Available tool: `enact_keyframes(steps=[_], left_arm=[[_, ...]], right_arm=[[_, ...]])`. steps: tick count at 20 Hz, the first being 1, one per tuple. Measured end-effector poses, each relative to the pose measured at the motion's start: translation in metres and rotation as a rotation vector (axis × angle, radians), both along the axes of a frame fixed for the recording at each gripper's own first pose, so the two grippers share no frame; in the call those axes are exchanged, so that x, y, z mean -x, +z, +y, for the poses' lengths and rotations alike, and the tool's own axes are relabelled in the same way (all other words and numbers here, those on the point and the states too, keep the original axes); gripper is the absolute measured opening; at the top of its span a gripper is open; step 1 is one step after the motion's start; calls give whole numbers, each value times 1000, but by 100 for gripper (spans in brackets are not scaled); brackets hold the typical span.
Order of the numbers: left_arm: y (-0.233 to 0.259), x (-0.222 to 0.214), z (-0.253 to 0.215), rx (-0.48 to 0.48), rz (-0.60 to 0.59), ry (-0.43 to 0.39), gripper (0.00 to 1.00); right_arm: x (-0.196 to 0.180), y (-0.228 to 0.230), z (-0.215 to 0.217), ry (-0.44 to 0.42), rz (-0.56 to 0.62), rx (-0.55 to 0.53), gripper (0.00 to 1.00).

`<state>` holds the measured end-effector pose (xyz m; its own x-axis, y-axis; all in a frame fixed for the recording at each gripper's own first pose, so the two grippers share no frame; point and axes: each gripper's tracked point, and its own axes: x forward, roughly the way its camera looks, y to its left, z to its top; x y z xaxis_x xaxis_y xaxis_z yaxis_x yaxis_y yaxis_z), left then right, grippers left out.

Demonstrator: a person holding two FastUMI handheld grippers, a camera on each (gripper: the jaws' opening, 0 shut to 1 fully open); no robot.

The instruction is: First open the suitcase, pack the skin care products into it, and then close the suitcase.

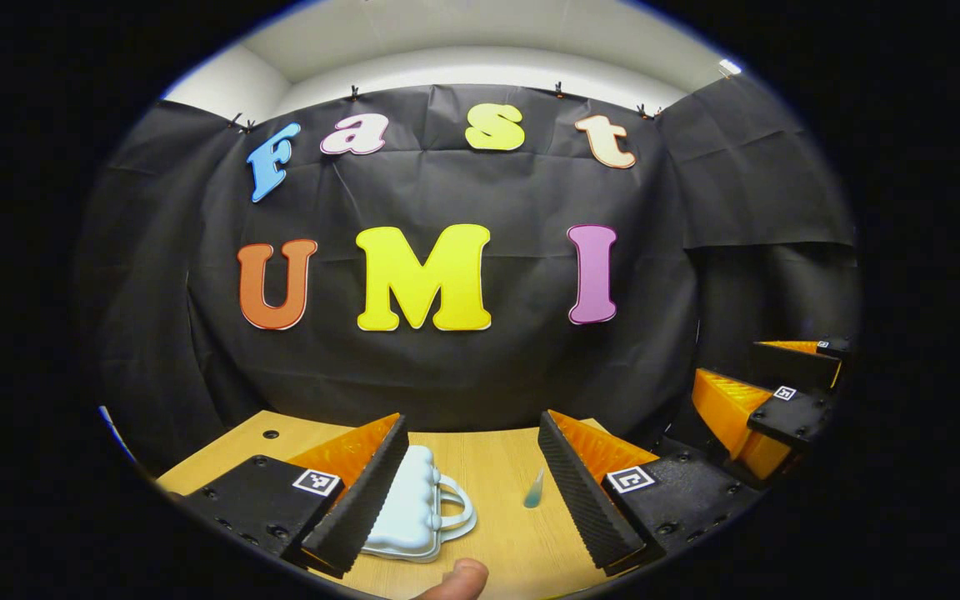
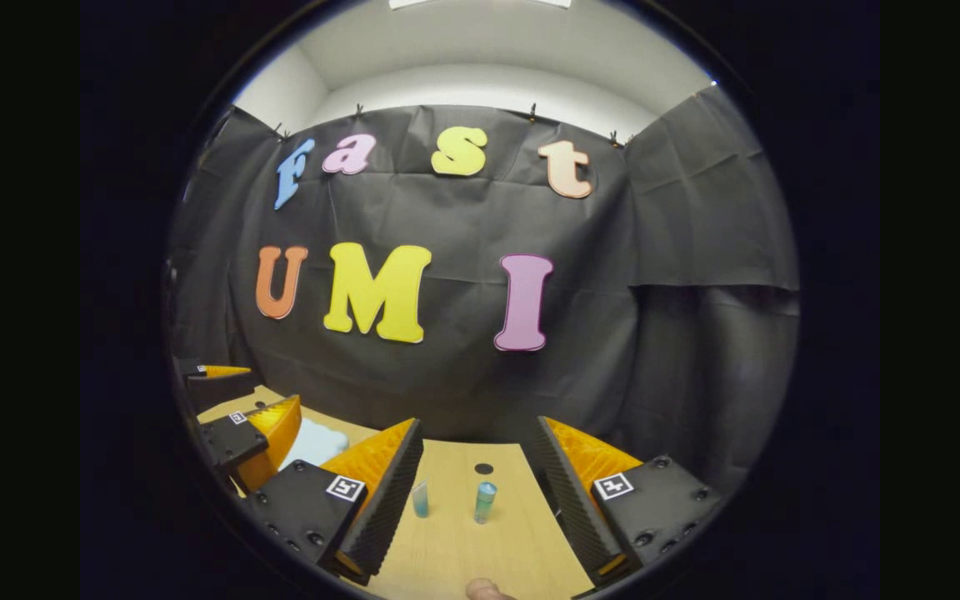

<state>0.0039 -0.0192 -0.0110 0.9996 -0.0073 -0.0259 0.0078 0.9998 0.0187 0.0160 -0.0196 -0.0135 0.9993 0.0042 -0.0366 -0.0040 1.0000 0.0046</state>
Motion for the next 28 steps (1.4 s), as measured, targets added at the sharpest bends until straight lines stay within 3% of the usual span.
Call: enact_keyframes(steps=[8,12,15,19,22,25,28], left_arm=[[-9,-4,-4,-17,15,9,100],[-31,-20,6,-104,34,55,100],[-66,-38,19,-276,57,90,99],[-120,-58,31,-652,86,107,99],[-166,-71,25,-896,113,62,99],[-205,-77,25,-1029,173,43,98],[-224,-92,36,-1170,239,85,98]], right_arm=[[-7,-4,-6,8,4,-1,81],[-15,-7,-36,-60,-1,27,81],[-22,-11,-70,-124,12,29,81],[-31,-19,-109,-179,14,43,81],[-38,-35,-125,-187,40,32,81],[-47,-53,-134,-174,76,13,81],[-54,-71,-138,-151,108,0,81]])
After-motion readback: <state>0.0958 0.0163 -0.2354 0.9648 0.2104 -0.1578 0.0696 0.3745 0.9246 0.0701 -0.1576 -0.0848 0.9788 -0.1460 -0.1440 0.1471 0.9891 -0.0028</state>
